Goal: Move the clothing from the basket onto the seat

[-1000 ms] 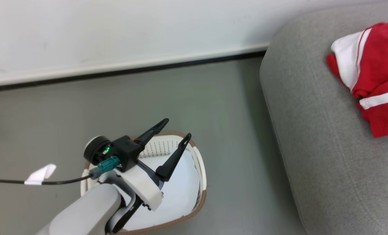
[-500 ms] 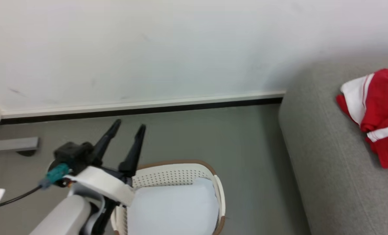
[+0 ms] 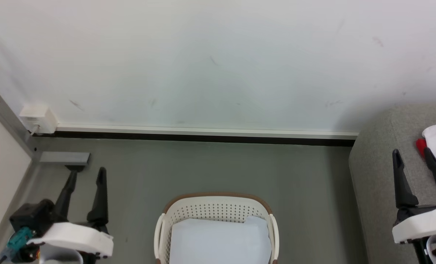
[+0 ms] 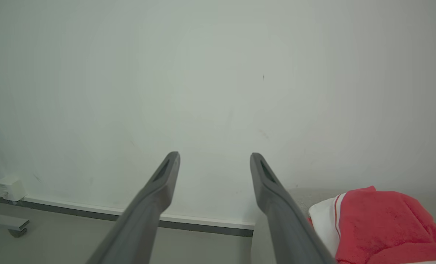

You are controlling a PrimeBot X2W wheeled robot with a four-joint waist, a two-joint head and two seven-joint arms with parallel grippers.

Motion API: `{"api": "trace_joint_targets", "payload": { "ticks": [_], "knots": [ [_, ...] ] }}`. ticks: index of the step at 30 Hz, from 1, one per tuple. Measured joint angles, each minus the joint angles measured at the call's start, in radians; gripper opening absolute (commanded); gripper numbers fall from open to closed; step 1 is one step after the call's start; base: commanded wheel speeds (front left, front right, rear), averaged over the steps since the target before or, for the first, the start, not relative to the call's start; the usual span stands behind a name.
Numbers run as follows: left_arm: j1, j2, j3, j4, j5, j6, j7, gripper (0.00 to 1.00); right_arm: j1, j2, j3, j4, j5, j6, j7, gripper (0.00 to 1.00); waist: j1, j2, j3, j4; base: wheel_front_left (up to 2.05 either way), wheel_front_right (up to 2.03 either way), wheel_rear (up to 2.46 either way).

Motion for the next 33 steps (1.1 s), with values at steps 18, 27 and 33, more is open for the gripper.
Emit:
{"api": "trace_joint_targets", "payload": {
  "ticks": [18,27,33],
  "knots": [
    [0.178,-0.227,0.241,0.022,0.249,-0.157,0.000,1.00,0.138,0.081,0.110,0.129,0.027,0.000,-0.141,1.00,0.0000,0.0000,-0.057,0.014,0.00,0.00,0.00],
    [0.176,-0.284,0.308,0.048,0.326,-0.220,0.000,1.00,0.147,0.089,0.152,0.143,0.021,0.000,-0.141,1.00,0.0001,0.0000,-0.066,0.003,0.00,0.00,0.00],
    [0.195,-0.300,0.303,0.091,0.303,-0.221,0.013,0.00,0.174,0.093,0.154,0.178,0.043,0.000,-0.129,0.00,0.0001,0.0000,-0.066,0.002,0.00,0.00,0.00]
  ]
}}
